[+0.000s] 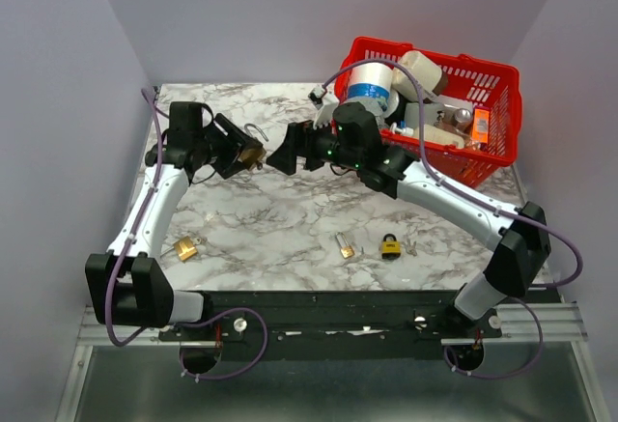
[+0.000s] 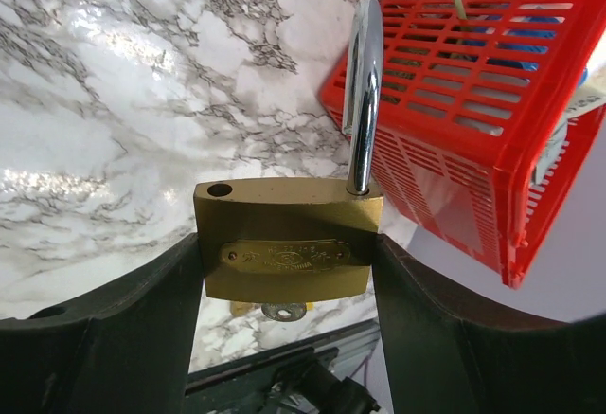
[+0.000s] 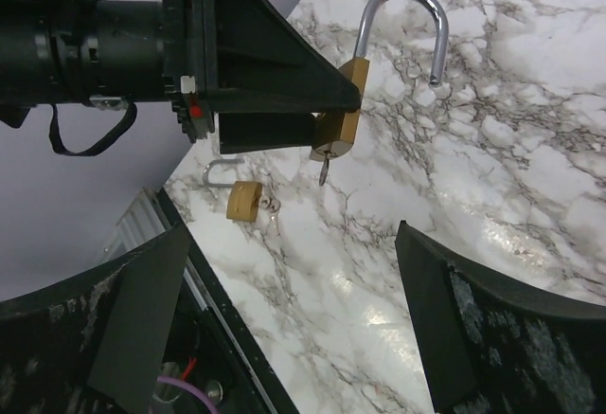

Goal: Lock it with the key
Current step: Pick up the lock from the center of the board, then lock the lock.

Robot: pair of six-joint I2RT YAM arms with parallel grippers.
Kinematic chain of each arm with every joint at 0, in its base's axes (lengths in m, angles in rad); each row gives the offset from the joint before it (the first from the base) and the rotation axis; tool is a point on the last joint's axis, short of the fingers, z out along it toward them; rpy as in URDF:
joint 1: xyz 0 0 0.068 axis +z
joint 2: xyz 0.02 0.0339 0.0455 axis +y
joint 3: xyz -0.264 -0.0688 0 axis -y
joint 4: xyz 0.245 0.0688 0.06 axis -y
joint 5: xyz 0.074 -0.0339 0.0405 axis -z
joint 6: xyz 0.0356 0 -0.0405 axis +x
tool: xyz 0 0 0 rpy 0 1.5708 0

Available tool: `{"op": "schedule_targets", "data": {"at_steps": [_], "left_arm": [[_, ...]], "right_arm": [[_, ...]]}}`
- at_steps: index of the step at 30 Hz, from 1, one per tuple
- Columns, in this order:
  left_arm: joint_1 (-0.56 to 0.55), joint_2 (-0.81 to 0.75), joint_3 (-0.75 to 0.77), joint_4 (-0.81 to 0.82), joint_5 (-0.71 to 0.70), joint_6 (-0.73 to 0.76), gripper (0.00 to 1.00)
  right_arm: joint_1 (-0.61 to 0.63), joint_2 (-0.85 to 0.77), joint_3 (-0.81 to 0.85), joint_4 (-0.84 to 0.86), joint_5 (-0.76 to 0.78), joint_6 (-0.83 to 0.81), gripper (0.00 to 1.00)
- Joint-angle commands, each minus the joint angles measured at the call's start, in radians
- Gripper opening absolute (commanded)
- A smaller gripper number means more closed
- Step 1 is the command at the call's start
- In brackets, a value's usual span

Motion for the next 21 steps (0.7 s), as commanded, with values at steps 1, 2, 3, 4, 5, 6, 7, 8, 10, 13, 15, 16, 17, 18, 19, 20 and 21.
{"op": "schedule_targets", "data": {"at_steps": [1, 2, 3, 4, 5, 6, 7, 8, 10, 13, 15, 16, 17, 18, 19, 20, 21], "left_arm": [[0.01, -0.099, -0.045, 0.131, 0.085, -0.144, 0.25], [0.01, -0.109, -0.055, 0.139, 0.085, -0.161, 0.25], [0.009, -0.123, -0.075, 0.159, 0.09, -0.193, 0.25], [0.009, -0.143, -0.085, 0.167, 0.09, -0.207, 0.25], [0.009, -0.151, -0.091, 0.17, 0.091, -0.217, 0.25], [0.009, -0.156, -0.097, 0.171, 0.099, -0.224, 0.25], [0.009, -0.16, -0.097, 0.17, 0.1, -0.225, 0.25], [0.009, -0.168, -0.099, 0.171, 0.1, -0.23, 0.25], [0.009, -0.177, -0.106, 0.173, 0.107, -0.242, 0.25], [0.009, -0.189, -0.111, 0.174, 0.11, -0.247, 0.24], [0.009, -0.194, -0.111, 0.176, 0.111, -0.25, 0.24], [0.009, -0.197, -0.111, 0.173, 0.11, -0.251, 0.24], [0.009, -0.197, -0.111, 0.174, 0.11, -0.254, 0.24], [0.009, -0.199, -0.112, 0.176, 0.11, -0.254, 0.24], [0.009, -0.197, -0.112, 0.177, 0.114, -0.257, 0.24], [0.006, -0.196, -0.111, 0.179, 0.114, -0.256, 0.24], [0.003, -0.195, -0.111, 0.179, 0.114, -0.257, 0.24]], "right_arm": [[0.023, 0.05, 0.048, 0.028, 0.069, 0.018, 0.99], [0.027, 0.057, 0.051, 0.031, 0.071, 0.019, 0.99], [0.037, 0.066, 0.059, 0.036, 0.072, 0.019, 0.99], [0.04, 0.079, 0.064, 0.042, 0.075, 0.021, 0.99], [0.044, 0.086, 0.067, 0.048, 0.077, 0.021, 0.99], [0.054, 0.09, 0.073, 0.054, 0.079, 0.021, 0.98], [0.058, 0.096, 0.074, 0.068, 0.08, 0.012, 0.98], [0.061, 0.11, 0.081, 0.074, 0.083, 0.007, 0.98], [0.064, 0.127, 0.091, 0.083, 0.097, 0.005, 0.97], [0.064, 0.152, 0.102, 0.097, 0.094, 0.001, 0.94], [0.067, 0.162, 0.11, 0.1, 0.089, -0.001, 0.92], [0.069, 0.167, 0.113, 0.1, 0.088, -0.002, 0.92], [0.067, 0.172, 0.117, 0.1, 0.089, -0.004, 0.91], [0.069, 0.175, 0.119, 0.106, 0.089, -0.004, 0.89], [0.072, 0.185, 0.12, 0.132, 0.089, -0.005, 0.88], [0.072, 0.191, 0.124, 0.135, 0.095, -0.007, 0.88], [0.078, 0.196, 0.128, 0.146, 0.092, -0.014, 0.86]]}}
